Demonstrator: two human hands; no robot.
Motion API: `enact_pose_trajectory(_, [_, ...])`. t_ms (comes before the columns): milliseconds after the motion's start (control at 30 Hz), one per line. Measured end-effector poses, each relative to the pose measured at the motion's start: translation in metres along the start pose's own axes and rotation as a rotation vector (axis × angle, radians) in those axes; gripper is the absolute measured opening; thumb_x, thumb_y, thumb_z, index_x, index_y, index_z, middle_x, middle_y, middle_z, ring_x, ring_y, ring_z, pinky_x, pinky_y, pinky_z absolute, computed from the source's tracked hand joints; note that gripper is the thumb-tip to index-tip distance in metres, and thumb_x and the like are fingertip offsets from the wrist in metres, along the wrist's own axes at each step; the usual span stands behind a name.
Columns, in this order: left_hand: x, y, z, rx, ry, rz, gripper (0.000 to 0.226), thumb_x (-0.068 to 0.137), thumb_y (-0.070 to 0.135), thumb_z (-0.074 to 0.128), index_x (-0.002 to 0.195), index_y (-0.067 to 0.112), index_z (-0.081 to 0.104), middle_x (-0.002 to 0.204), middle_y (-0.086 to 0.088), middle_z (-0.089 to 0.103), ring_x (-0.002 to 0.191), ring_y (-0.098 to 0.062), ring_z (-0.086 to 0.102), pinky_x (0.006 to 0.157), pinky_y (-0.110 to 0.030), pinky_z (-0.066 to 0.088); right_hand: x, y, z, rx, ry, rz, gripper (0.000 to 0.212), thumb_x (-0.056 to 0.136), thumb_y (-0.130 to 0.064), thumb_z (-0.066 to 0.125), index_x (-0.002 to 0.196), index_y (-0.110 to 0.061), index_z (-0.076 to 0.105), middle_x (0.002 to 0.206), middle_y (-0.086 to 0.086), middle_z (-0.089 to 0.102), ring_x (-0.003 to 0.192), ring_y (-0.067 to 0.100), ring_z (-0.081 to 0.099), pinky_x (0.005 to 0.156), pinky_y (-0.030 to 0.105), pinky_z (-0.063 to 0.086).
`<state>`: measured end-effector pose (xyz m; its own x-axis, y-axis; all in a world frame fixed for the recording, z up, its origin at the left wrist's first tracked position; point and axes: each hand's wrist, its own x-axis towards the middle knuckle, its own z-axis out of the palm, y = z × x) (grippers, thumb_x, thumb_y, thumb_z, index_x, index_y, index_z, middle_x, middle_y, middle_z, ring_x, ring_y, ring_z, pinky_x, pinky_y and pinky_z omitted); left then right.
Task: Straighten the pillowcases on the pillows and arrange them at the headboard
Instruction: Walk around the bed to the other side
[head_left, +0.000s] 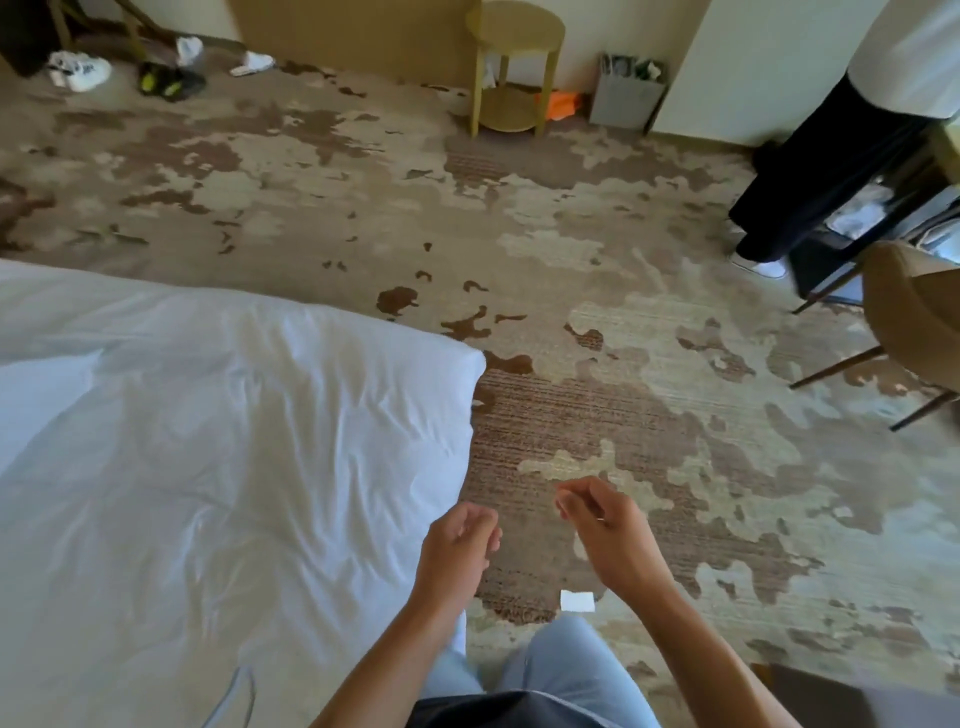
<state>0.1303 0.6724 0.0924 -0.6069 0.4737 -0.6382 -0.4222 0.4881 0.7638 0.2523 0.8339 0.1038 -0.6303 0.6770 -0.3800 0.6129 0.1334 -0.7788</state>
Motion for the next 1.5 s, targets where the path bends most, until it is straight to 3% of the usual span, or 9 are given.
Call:
enact_pose_trajectory(133, [0.078,0.080,0.046,0.032,-0.071,0.066,0.019,0.099,0.029,0.060,0.090,0.018,0.073,0.088,-0.004,0.077,0.092,-0.025,0.073,0.085,-0.044,0.060,0.062,0.012,-0.037,0.015,0.075,0.065,0.016,0.101,-0.025,0.065,0.091,-0.034,0.073,0.083,-0.007,0.075,0.059,0.007,0.062,0.055,0.018,0.047])
enact_pose_trajectory(333, [0.207,0.211,0.111,0.039,-0.077,0.238,0.018,0.102,0.034,0.057,0.098,0.025,0.072,0.091,0.007,0.078,0.089,-0.006,0.074,0.082,-0.031,0.063,0.192,0.024,-0.101,0.021,0.090,0.134,0.022,0.099,-0.025,0.065,0.078,-0.033,0.071,0.079,0.003,0.073,0.059,0.013,0.061,0.054,0.018,0.045])
enact_pose_trajectory(467, [0.279,0.285,0.126,0.005,-0.012,0.243,0.017,0.101,0.032,0.060,0.098,0.022,0.074,0.092,0.006,0.079,0.090,-0.009,0.075,0.082,-0.032,0.061,0.303,0.002,-0.146,-0.016,0.019,0.115,0.019,0.099,-0.030,0.065,0.081,-0.033,0.071,0.078,-0.001,0.074,0.062,0.010,0.064,0.061,0.030,0.053])
enact_pose_trajectory(567, [0.323,0.323,0.119,-0.039,0.067,0.217,0.016,0.101,0.031,0.061,0.095,0.023,0.074,0.091,0.003,0.079,0.090,-0.013,0.076,0.077,-0.031,0.059,0.390,-0.041,-0.168,-0.028,-0.047,0.039,0.016,0.100,-0.030,0.064,0.087,-0.035,0.073,0.079,-0.004,0.073,0.056,0.001,0.058,0.054,0.021,0.047])
enact_pose_trajectory(733, [0.391,0.361,0.084,-0.111,0.250,0.124,0.019,0.102,0.028,0.058,0.098,0.019,0.074,0.090,0.002,0.079,0.091,-0.015,0.075,0.079,-0.032,0.060,0.532,-0.143,-0.166,-0.067,-0.179,-0.119,0.018,0.102,-0.028,0.061,0.087,-0.031,0.071,0.080,0.000,0.073,0.062,0.009,0.063,0.056,0.016,0.045])
enact_pose_trajectory(833, [0.440,0.384,0.055,-0.194,0.355,0.064,0.018,0.102,0.024,0.058,0.096,0.017,0.073,0.090,-0.001,0.079,0.090,-0.018,0.076,0.077,-0.032,0.059,0.616,-0.210,-0.146,-0.103,-0.257,-0.211,0.017,0.102,-0.024,0.061,0.091,-0.029,0.073,0.083,-0.007,0.074,0.065,0.001,0.063,0.059,0.011,0.045])
enact_pose_trajectory(1200, [0.636,0.544,-0.057,-0.345,0.404,0.044,0.016,0.102,0.024,0.056,0.103,0.022,0.072,0.091,0.001,0.077,0.092,-0.016,0.075,0.087,-0.035,0.062,0.839,-0.397,-0.069,-0.237,-0.393,-0.261,0.024,0.101,-0.017,0.061,0.091,-0.034,0.073,0.090,-0.014,0.077,0.087,0.001,0.072,0.078,0.019,0.053])
enact_pose_trajectory(1333, [0.697,0.614,-0.121,-0.442,0.433,0.105,0.016,0.102,0.025,0.056,0.100,0.020,0.071,0.094,-0.001,0.076,0.094,-0.017,0.074,0.089,-0.037,0.060,0.911,-0.459,-0.027,-0.287,-0.451,-0.270,0.025,0.102,-0.015,0.060,0.094,-0.035,0.073,0.095,-0.015,0.077,0.089,0.001,0.073,0.079,0.020,0.053])
enact_pose_trajectory(1500, [0.762,0.661,-0.232,-0.532,0.576,0.122,0.019,0.095,0.034,0.056,0.097,0.023,0.072,0.091,0.003,0.077,0.092,-0.014,0.075,0.083,-0.034,0.061,1.003,-0.542,0.067,-0.345,-0.571,-0.297,0.026,0.100,-0.010,0.060,0.091,-0.031,0.073,0.093,-0.013,0.078,0.087,0.001,0.073,0.073,0.009,0.048])
